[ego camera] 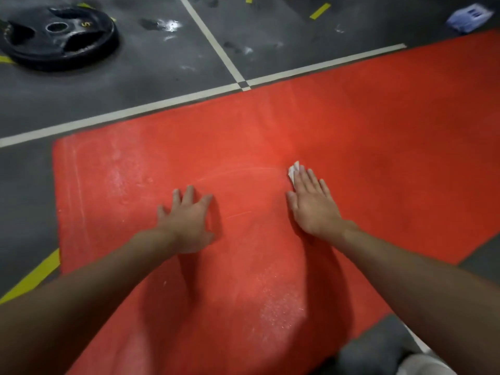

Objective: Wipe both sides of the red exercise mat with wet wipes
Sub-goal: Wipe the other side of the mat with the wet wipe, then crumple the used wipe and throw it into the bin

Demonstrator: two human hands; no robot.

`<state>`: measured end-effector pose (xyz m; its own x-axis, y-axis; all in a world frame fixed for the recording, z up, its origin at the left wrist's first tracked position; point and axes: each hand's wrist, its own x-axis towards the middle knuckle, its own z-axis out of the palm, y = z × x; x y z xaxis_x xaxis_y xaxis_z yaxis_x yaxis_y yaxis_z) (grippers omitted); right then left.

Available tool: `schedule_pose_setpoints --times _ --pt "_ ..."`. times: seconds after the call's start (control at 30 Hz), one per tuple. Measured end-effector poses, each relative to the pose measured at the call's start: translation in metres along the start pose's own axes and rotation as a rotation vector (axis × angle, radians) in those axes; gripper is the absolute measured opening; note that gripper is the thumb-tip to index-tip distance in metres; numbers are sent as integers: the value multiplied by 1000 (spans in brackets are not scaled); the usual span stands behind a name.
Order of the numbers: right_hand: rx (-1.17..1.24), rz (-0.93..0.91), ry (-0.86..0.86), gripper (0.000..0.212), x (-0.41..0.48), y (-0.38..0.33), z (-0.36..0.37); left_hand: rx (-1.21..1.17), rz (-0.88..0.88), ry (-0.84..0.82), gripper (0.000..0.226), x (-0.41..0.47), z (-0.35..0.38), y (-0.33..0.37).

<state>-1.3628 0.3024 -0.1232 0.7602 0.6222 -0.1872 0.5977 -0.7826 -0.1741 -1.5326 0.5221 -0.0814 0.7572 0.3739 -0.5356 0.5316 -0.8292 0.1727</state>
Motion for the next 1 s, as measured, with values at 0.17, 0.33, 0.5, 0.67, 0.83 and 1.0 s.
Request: schedule_pose_setpoints --times 0.17,0.33,0.5,0.67,0.83,1.0 --pt "383 -130 84 58 -22 -14 -52 -166 103 -5 83 -30 -31 54" --pt "634 -31 276 52 -32 -70 -156 -631 96 145 54 -77 -122 120" --pt "797 62 245 30 -52 -90 -323 -1095 130 135 35 -144 -262 193" --pt "899 97 264 36 -68 -66 -554 -1314 87 85 15 -213 -453 289" --pt "881 65 257 24 -74 0 -779 -1319 154 132 29 -266 -629 418" --pt "823 23 418 32 -98 85 -960 -1242 312 286 16 -310 -761 563"
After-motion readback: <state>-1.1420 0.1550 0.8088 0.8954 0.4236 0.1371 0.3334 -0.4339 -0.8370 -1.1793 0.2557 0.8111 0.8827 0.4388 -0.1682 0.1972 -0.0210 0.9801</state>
